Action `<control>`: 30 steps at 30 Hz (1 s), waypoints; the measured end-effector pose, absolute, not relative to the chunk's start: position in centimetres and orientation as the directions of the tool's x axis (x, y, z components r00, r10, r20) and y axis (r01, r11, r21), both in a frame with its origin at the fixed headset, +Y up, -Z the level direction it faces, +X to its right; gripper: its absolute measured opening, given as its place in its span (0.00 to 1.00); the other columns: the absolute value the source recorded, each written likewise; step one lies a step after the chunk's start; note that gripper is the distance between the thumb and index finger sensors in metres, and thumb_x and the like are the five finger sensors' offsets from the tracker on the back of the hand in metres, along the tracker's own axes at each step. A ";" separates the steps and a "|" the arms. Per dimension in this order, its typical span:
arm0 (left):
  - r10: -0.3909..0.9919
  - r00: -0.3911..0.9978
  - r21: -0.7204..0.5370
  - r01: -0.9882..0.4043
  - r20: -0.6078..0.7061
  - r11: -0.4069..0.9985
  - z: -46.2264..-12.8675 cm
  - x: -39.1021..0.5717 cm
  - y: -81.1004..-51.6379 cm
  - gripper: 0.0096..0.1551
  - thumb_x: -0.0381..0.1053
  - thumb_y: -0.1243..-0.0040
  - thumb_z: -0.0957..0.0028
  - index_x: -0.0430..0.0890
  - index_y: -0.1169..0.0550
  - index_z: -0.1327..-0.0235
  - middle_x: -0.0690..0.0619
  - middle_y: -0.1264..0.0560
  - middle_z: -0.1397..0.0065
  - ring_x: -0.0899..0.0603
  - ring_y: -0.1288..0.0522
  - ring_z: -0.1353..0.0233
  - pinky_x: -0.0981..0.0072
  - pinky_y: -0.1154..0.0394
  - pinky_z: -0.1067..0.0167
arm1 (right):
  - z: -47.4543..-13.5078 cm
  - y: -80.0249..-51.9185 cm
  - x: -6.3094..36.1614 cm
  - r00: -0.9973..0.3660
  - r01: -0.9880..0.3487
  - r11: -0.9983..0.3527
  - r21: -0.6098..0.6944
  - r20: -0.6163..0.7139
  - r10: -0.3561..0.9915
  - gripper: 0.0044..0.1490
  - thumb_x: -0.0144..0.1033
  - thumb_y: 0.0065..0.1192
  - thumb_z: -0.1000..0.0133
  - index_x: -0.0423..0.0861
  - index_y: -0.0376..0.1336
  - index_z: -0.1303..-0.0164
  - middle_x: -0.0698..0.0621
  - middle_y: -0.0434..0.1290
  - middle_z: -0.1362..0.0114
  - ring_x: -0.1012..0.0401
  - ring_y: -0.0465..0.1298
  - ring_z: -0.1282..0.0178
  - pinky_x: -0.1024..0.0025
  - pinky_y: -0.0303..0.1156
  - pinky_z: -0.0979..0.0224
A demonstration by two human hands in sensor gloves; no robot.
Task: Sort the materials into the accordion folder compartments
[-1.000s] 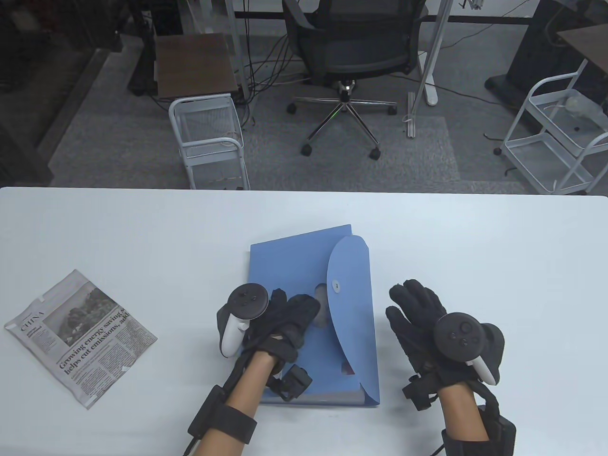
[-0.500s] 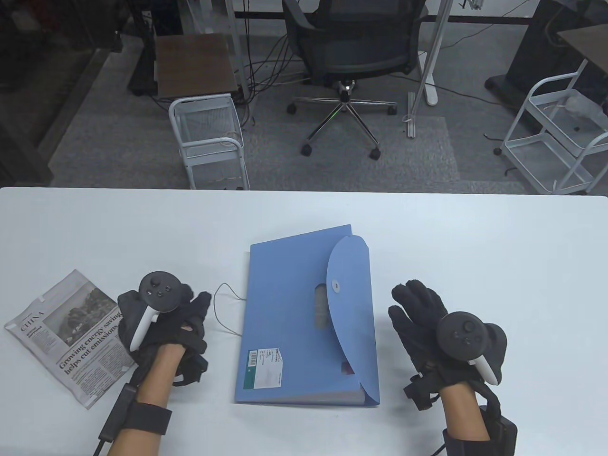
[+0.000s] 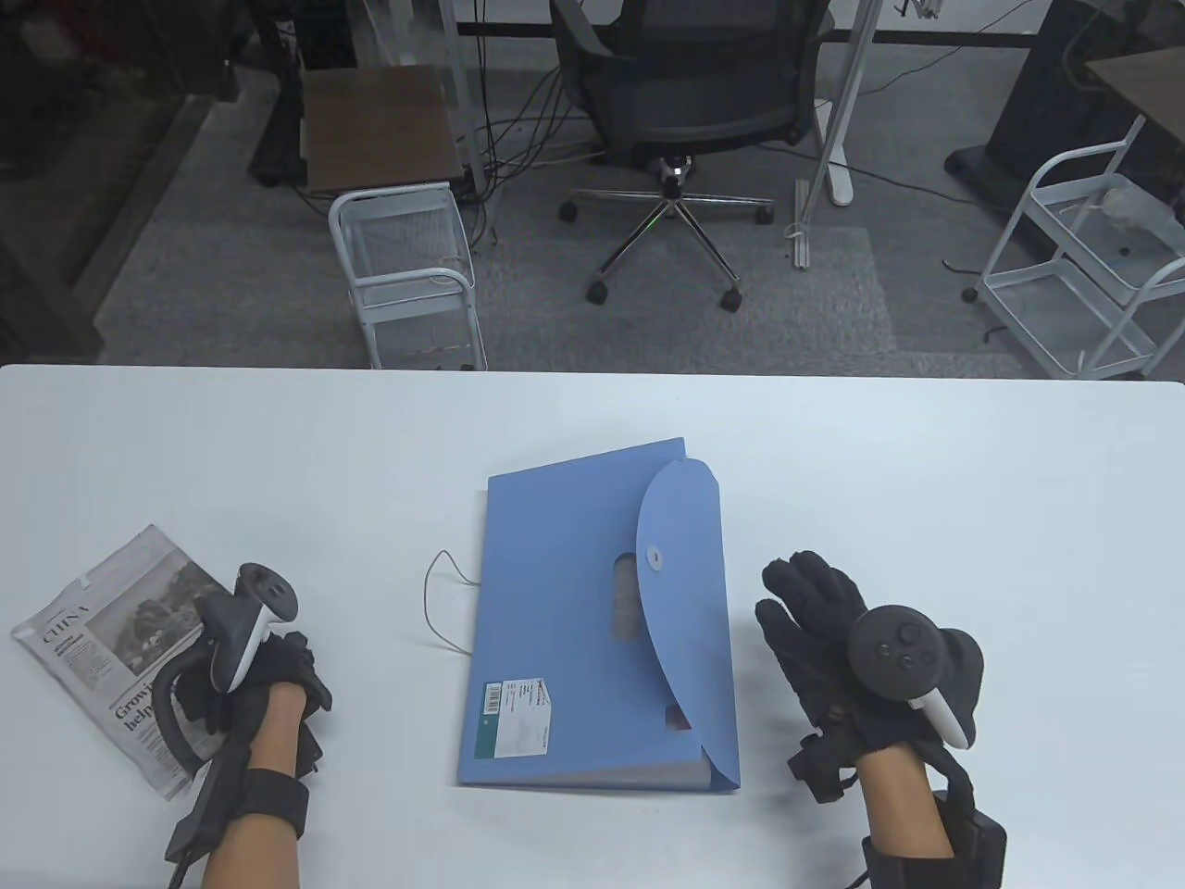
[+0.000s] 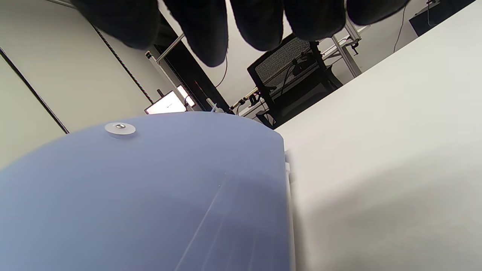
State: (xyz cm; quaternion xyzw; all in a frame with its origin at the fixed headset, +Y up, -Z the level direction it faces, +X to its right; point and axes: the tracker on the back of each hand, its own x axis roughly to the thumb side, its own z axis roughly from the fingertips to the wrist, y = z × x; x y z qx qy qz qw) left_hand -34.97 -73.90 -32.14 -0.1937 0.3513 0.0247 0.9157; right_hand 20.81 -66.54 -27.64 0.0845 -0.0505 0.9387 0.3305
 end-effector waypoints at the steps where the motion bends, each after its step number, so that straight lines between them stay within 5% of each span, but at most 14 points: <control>1: -0.078 0.745 -0.334 -0.201 -0.663 0.921 -32.1 -35.0 -73.9 0.38 0.59 0.44 0.32 0.32 0.33 0.25 0.25 0.44 0.15 0.20 0.36 0.25 0.35 0.32 0.34 | -27.6 -66.5 20.8 -0.768 -0.628 -0.777 -0.038 0.192 0.611 0.36 0.54 0.53 0.35 0.45 0.60 0.21 0.34 0.57 0.14 0.30 0.58 0.20 0.27 0.58 0.26; 5: -0.053 0.733 -0.328 -0.236 -0.678 0.915 -32.2 -34.8 -74.0 0.30 0.50 0.42 0.33 0.31 0.31 0.29 0.27 0.46 0.15 0.19 0.39 0.24 0.34 0.34 0.33 | -27.6 -66.6 20.7 -0.772 -0.623 -0.782 -0.030 0.191 0.607 0.36 0.54 0.53 0.35 0.45 0.60 0.21 0.34 0.57 0.14 0.30 0.58 0.20 0.27 0.58 0.26; 12: -0.048 0.752 -0.263 -0.170 -0.657 0.950 -31.3 -35.1 -73.7 0.23 0.48 0.48 0.34 0.36 0.28 0.32 0.31 0.40 0.16 0.24 0.33 0.25 0.39 0.29 0.34 | -27.7 -66.8 20.6 -0.772 -0.621 -0.784 -0.015 0.186 0.608 0.36 0.54 0.53 0.35 0.45 0.60 0.21 0.34 0.57 0.14 0.30 0.58 0.20 0.27 0.58 0.26; 19: 0.312 0.720 0.043 -0.366 -0.620 0.930 -29.9 -35.5 -72.2 0.24 0.47 0.52 0.34 0.38 0.30 0.29 0.31 0.36 0.18 0.26 0.28 0.28 0.42 0.25 0.37 | -27.8 -67.0 20.3 -0.773 -0.618 -0.786 -0.002 0.188 0.607 0.36 0.54 0.52 0.35 0.45 0.60 0.21 0.34 0.58 0.15 0.30 0.59 0.20 0.28 0.59 0.26; 30: 0.767 0.609 0.330 -0.695 -0.202 0.639 -29.6 -32.5 -66.5 0.24 0.46 0.52 0.34 0.38 0.31 0.29 0.31 0.36 0.18 0.26 0.27 0.29 0.43 0.25 0.37 | -27.9 -67.3 20.7 -0.754 -0.644 -0.765 0.001 0.167 0.635 0.36 0.54 0.52 0.35 0.45 0.60 0.21 0.34 0.58 0.15 0.30 0.60 0.21 0.28 0.59 0.26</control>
